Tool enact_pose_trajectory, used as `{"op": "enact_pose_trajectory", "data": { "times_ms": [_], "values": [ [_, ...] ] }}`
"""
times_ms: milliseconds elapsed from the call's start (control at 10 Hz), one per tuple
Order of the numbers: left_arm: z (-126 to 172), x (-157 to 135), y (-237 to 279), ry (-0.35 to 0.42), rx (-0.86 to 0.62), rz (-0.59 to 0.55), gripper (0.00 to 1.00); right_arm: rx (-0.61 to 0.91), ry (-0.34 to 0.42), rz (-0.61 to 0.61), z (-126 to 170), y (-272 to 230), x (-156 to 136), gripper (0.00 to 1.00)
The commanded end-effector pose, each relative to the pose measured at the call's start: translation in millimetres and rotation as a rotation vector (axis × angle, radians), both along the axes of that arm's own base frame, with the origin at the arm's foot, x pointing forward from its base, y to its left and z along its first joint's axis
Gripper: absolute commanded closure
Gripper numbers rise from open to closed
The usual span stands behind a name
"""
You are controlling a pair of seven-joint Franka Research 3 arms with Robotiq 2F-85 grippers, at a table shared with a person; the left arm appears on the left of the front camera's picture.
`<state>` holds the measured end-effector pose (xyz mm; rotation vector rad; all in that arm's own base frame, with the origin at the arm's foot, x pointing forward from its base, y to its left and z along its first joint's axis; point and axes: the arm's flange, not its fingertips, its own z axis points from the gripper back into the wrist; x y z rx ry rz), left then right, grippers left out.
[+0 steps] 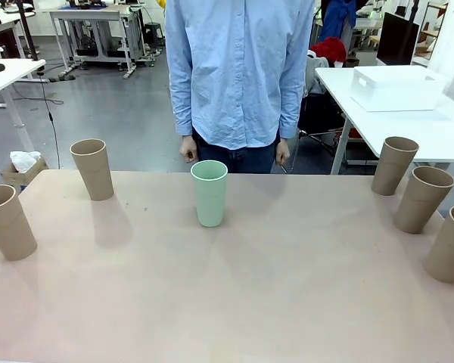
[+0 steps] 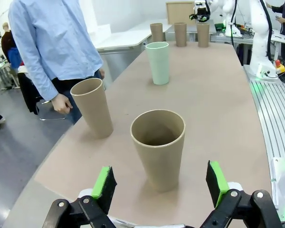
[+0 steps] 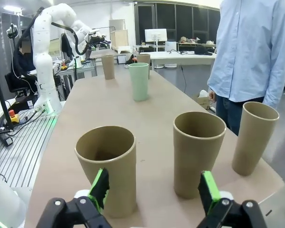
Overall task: Stack the cups and store them in the basket.
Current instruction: Pick up two Reusable plastic cups , one in each hand.
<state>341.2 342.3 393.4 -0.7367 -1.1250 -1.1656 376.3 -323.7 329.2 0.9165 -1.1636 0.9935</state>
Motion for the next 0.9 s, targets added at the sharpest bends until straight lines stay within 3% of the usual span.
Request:
{"op": "enact_pose_trajectory", "data": {
  "times_ms": [0, 200, 500, 800],
  "values": [
    [-4, 2, -1, 0.007, -0.004, -0.003, 0.0, 0.003, 0.002, 0.002, -1, 0, 0, 0.0],
    [-31, 19, 20, 0.061, -0.137, -0.021, 0.0, 0.07, -0.019, 0.104, -23, -10, -3, 0.0],
    [-66, 6, 12, 0.035, -0.163, -0.099, 0.0, 0.072, -0.083, 0.154, -60, -5, -22, 0.0],
    [-94, 22, 11, 0.02, -0.201, -0.103, 0.0, 0.081, -0.124, 0.147, -80, 8, -25, 0.0]
  ]
}}
